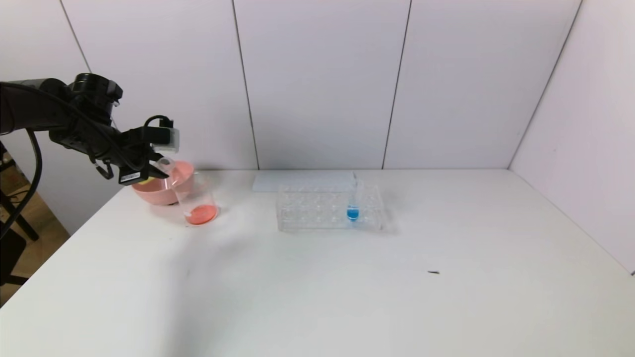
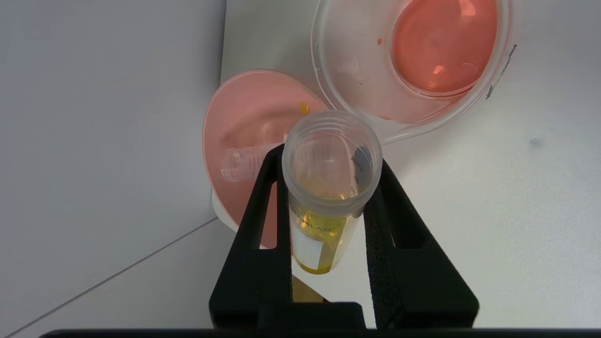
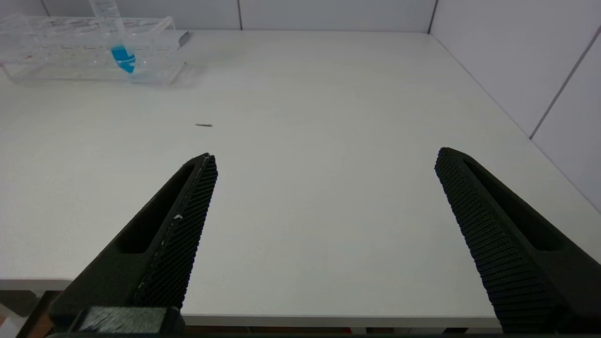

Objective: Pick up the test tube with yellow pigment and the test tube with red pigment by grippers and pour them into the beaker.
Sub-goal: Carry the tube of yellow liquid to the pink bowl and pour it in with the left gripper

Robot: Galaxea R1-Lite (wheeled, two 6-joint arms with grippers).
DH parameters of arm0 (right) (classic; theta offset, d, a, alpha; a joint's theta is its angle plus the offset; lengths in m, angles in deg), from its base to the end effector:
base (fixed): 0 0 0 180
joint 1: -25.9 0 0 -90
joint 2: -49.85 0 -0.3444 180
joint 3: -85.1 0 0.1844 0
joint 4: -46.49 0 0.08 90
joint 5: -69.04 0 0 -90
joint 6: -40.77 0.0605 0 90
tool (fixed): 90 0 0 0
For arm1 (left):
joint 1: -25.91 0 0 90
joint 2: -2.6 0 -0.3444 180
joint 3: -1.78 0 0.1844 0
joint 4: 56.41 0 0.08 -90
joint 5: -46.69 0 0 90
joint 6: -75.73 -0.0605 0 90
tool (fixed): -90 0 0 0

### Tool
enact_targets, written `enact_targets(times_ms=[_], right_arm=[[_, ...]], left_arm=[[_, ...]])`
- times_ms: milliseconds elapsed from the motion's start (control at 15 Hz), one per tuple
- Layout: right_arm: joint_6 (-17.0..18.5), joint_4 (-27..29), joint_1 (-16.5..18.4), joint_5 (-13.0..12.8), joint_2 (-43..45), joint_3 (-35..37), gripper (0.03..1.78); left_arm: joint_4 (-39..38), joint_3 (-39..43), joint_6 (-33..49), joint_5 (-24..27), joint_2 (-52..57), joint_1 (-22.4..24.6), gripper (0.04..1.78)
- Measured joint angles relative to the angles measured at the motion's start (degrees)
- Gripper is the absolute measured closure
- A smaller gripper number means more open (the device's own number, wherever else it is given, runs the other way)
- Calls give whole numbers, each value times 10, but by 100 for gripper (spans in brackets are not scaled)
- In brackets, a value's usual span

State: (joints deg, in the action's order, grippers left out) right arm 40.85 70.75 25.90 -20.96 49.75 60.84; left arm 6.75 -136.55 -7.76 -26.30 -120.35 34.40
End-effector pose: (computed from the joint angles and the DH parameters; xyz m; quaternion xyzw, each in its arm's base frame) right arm -0.0357 0.0000 0.0758 0.0007 0.0009 0.0000 1.0000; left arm 0.4553 0.0501 0.2358 0.5404 0.2495 -0.3137 0.7398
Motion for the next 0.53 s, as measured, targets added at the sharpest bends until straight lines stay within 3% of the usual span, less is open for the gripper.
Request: enact_targets(times_ms=[533], right_arm=[[0, 0, 0, 0, 0, 0, 11]], left_arm=[[7, 0, -2, -27, -3, -9, 136]])
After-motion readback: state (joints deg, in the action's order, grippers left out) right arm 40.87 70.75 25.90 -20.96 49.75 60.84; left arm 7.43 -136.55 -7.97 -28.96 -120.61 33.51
